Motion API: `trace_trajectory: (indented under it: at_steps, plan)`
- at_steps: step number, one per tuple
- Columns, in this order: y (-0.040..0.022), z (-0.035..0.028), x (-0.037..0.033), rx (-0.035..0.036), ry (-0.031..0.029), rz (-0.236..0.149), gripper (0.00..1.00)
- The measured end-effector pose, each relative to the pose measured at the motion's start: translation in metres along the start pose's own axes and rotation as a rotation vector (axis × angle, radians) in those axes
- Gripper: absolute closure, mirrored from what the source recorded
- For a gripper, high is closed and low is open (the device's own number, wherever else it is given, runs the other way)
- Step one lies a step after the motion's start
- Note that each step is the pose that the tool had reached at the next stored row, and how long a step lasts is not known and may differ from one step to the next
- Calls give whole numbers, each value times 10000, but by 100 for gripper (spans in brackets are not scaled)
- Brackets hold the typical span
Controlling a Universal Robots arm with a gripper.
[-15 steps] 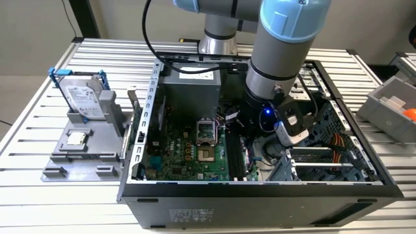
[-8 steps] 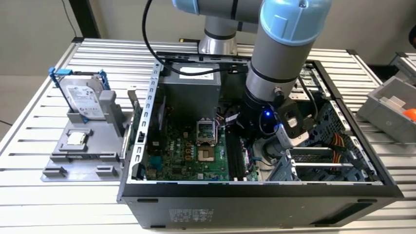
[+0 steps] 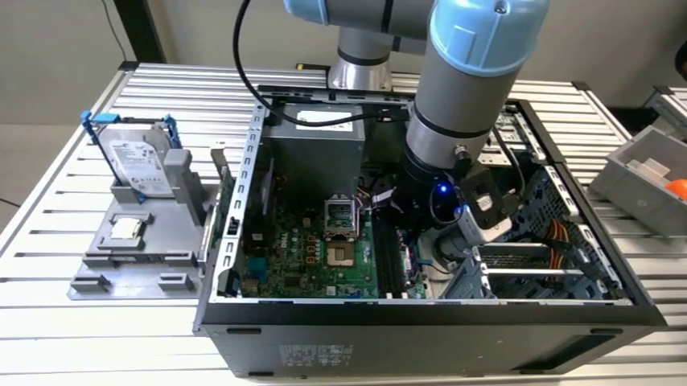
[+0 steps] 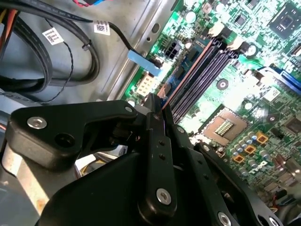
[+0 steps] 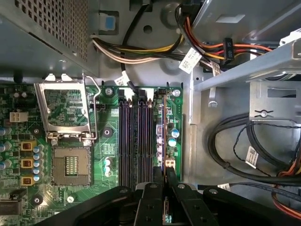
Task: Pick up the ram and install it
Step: 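Insert the ram into the slot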
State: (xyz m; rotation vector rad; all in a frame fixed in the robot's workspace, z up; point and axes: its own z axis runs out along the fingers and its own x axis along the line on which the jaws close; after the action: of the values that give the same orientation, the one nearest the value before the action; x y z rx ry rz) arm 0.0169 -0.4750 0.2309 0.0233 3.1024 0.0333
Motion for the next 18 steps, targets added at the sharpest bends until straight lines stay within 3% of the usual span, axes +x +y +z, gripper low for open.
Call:
trace_trajectory:
  at_steps: [5, 18]
  plan:
    - [-42, -1, 48, 0, 0, 1, 100]
    - [-18, 101, 97, 2, 1, 1, 100]
